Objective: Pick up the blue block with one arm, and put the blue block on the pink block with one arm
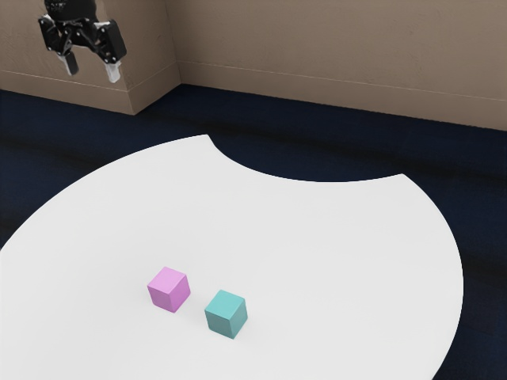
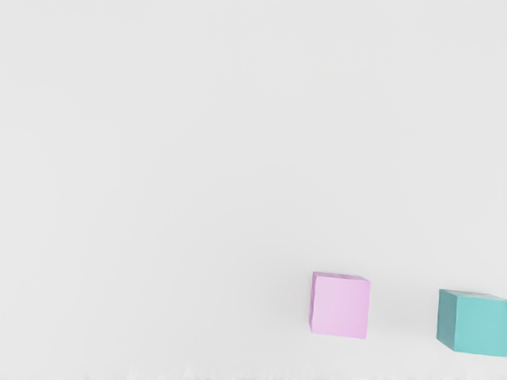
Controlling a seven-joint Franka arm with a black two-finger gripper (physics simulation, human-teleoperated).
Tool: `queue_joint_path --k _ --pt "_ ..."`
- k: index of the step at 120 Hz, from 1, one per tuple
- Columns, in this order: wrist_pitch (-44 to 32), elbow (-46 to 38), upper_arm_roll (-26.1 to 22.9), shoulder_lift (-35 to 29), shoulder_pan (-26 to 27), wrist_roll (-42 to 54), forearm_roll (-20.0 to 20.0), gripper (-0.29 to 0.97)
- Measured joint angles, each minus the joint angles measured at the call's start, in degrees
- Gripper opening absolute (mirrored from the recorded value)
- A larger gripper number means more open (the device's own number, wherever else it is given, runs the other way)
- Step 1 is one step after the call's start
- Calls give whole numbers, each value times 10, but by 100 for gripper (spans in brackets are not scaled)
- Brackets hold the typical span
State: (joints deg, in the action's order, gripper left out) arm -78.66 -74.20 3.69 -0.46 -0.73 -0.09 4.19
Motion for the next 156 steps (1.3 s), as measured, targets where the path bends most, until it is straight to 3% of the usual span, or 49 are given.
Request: queue_joint_path --k 20,34,49,72,84,96,117,156 --pt "14 -11 -2 -3 14 0 0 68" --pt "19 -153 -37 -77 -18 2 -12 68" --pt "-60 -368 -63 -171 -20 68 -23 68" --pt "-171 -493 -66 -200 -18 230 -41 68" --pt "-254 -586 -68 -232 38 314 -45 68" --pt "-314 -607 -69 -228 59 386 -53 68" --pt "-393 -612 -120 -167 69 497 -72 68" --pt "-477 -610 -158 -42 69 655 -100 68"
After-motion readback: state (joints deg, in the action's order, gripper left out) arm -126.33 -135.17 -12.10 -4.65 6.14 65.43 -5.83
